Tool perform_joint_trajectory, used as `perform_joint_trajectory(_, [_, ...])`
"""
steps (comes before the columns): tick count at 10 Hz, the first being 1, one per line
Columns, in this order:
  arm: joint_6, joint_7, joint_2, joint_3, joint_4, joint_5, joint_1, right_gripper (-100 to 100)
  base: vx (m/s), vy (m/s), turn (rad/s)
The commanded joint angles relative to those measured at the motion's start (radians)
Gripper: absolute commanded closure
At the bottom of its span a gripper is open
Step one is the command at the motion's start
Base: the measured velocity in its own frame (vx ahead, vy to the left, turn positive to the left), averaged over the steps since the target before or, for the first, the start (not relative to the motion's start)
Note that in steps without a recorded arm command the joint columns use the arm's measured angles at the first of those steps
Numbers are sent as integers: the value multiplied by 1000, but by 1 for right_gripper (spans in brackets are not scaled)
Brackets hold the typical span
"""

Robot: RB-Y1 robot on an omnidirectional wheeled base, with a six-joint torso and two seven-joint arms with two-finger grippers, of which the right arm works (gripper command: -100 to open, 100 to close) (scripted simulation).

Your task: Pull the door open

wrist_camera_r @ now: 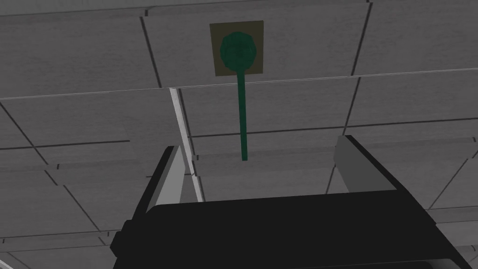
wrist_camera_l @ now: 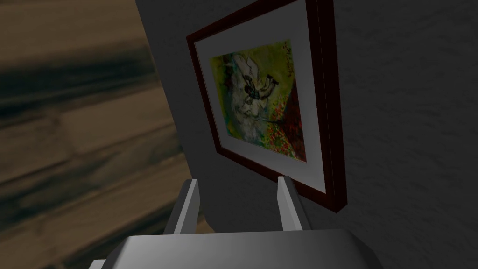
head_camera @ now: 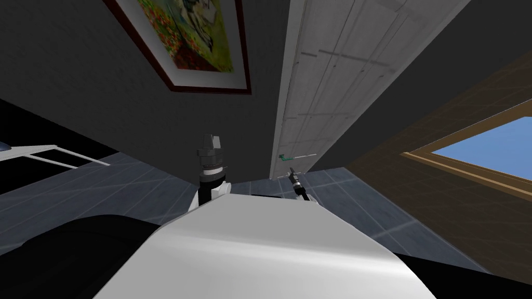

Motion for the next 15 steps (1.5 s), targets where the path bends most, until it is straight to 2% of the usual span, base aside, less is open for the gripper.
perform_joint_trajectory(1, [-1, 0, 0, 0, 1, 0, 0, -100, -205, -5, 18])
perform_joint_trajectory(15, [-5, -2, -2, -8, 11, -1, -3, -100, -189, -18, 22])
